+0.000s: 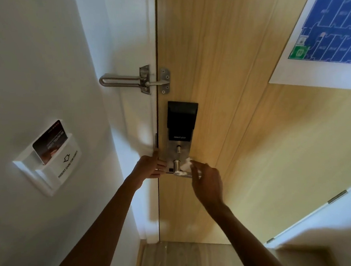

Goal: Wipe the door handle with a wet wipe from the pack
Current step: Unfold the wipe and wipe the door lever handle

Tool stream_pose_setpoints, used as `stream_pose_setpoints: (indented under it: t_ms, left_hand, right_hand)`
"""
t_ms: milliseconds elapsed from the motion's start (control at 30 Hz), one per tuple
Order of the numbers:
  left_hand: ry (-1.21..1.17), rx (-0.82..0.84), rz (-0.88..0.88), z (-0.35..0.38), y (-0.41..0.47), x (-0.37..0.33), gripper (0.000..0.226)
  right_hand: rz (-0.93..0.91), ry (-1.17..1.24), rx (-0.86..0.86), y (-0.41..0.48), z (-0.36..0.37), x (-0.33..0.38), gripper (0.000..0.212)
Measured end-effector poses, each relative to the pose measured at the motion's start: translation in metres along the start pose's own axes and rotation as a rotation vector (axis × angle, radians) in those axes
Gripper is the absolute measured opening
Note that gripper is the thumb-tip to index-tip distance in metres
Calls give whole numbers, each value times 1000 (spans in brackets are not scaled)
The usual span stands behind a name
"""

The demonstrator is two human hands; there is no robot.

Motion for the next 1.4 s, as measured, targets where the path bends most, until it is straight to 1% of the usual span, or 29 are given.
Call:
stream_pose_setpoints:
  t_ms: [67, 100, 133, 200, 267, 367, 467, 600, 667, 700, 767, 833, 900, 967, 1033, 1100, 1200, 1267, 1300, 1333, 1400]
  left_hand:
    - [8, -18, 15, -6, -2, 0, 61]
    - [2, -9, 27, -8, -3, -1, 60]
    - [-10, 9, 37, -9, -4, -3, 60]
    - [-28, 53, 43, -6, -4, -5, 59]
    - [-35, 105, 38, -2, -4, -8, 59]
    - [-10, 157, 41, 2, 0, -10, 62]
    - [-28, 181, 41, 1, 5, -7, 64]
    - [-57, 227, 43, 2, 8, 1, 58]
    - [-25, 227, 73, 3, 9, 2, 56]
    - [-11, 219, 101, 3, 9, 3, 51]
    - [-43, 176, 150, 4, 6, 3, 41]
    - [-91, 136, 188, 4, 3, 5, 38]
    - [-109, 145, 218, 6, 2, 8, 46]
    - [-121, 157, 210, 5, 2, 10, 56]
    - [-132, 171, 200, 6, 3, 11, 61]
    - [-131, 176, 202, 6, 3, 11, 63]
    - [-126, 183, 197, 7, 2, 10, 77]
    - [-152, 188, 176, 7, 2, 10, 84]
    - [-180, 184, 170, 8, 3, 12, 82]
    - [-209, 176, 168, 8, 4, 13, 77]
    - [-221, 161, 175, 7, 5, 15, 70]
  right_hand:
    - [-86, -18, 93, -11, 17, 12, 25]
    - [-111, -27, 111, -14, 21, 13, 26]
    - [-112, -20, 99, -14, 22, 12, 27]
    - [-76, -7, 19, -10, 18, 8, 29]
    - [-46, -42, -28, -4, 17, 10, 30]
    - [-12, -77, 12, -4, 28, 21, 30]
    - [4, -103, -14, -8, 38, 28, 21]
    - [-56, -190, -1, -9, 41, 30, 20]
    - [-113, -224, -6, -9, 36, 27, 20]
    - [-134, -229, -1, -9, 33, 25, 20]
    - [-168, -228, 15, -9, 26, 17, 19]
    - [-188, -230, 39, -7, 19, 5, 21]
    - [-134, -189, 106, -2, 11, -13, 25]
    - [-43, -102, 192, 6, 1, -33, 26]
    - [9, -17, 255, 14, -12, -49, 22]
    - [43, 50, 263, 18, -25, -62, 18]
    - [235, 151, 201, 19, -35, -84, 12]
    - [348, 200, 66, 20, -38, -88, 11]
    - [361, 203, -2, 21, -38, -84, 9]
    - [329, 183, -57, 22, -37, -73, 8]
    - [188, 122, -92, 24, -28, -40, 11]
Point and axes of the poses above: each hand's wrist, its own y-axis towards the middle knuckle, its own z-axis out of the palm, x = y × z, the point moved 5 cm from there along y, towards the middle knuckle, and after that the axes turned 7 degrees about -y, right-handed, at the moved point
